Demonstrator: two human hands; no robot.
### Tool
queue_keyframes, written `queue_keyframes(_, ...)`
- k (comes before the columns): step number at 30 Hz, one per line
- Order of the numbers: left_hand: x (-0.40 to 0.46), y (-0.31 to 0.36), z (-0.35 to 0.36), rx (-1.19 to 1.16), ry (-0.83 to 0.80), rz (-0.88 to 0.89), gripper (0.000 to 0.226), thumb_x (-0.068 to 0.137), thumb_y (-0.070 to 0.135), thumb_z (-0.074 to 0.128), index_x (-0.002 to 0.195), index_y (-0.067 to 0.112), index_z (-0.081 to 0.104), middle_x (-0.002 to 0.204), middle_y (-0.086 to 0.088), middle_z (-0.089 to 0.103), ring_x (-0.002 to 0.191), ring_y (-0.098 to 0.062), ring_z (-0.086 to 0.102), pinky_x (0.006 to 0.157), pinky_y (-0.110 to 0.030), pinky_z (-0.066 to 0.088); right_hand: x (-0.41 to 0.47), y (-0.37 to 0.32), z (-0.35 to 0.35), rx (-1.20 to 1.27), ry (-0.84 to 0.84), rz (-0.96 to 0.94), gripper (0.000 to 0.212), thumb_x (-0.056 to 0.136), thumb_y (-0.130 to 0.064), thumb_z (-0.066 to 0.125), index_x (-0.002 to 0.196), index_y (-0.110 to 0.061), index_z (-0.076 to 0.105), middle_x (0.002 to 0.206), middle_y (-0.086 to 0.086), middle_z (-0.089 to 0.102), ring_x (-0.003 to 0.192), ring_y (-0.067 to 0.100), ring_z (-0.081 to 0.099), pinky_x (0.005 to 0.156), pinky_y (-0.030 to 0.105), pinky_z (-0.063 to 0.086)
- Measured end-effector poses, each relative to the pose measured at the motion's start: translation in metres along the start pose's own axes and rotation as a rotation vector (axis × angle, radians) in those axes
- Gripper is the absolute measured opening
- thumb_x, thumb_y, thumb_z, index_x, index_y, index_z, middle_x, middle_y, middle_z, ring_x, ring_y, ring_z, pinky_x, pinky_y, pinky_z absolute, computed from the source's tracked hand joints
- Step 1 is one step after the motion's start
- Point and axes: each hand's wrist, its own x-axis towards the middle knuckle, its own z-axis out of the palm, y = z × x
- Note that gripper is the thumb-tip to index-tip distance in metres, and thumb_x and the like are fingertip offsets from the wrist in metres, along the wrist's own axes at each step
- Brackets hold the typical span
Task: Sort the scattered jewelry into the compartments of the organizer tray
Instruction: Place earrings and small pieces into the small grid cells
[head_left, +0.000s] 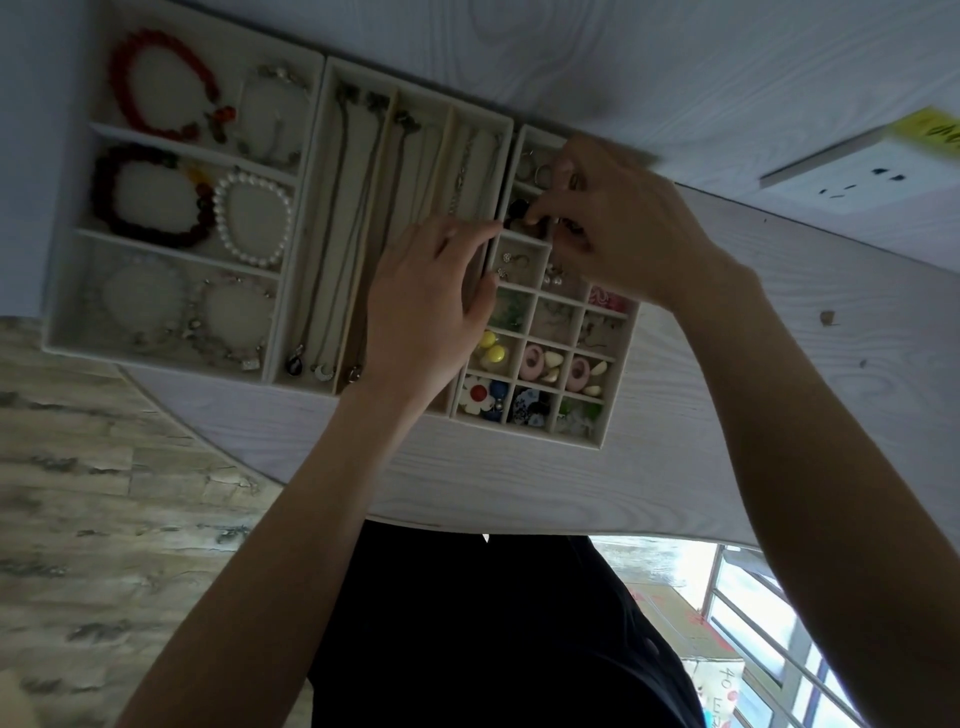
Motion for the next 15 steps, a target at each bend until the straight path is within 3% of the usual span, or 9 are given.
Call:
queue_keyframes(10,-0.0005,0.0001,0.0003,-0.009,0.009,0.013,0.031,0.09,0.023,0.058,0.12,0.014,0.061,0.108,-0.006,0.064,0.1,-0.02,0.059,0.088,-0.029,0.043,-0.0058,0.0007,0.0007,0.064,0.031,0.058,0.032,0.083,-0.017,0.048,0.106,-0.014,0.069,0.109,0.013,0.053,0.101,0.027,0.053,0.069,0.044,0.051)
queue_keyframes(15,0.0,0.0009,-0.0016,-0.014,0.007,0.014,0.032,0.09,0.023,0.059,0.12,0.014,0.061,0.108,-0.006,0.064,0.1,-0.021,0.059,0.089,-0.033,0.046,-0.0051,-0.0032,0.0004,0.046,0.014,0.047,0.028,0.085,-0.01,0.054,0.108,-0.013,0.069,0.108,0.016,0.053,0.098,0.03,0.053,0.068,0.031,0.039)
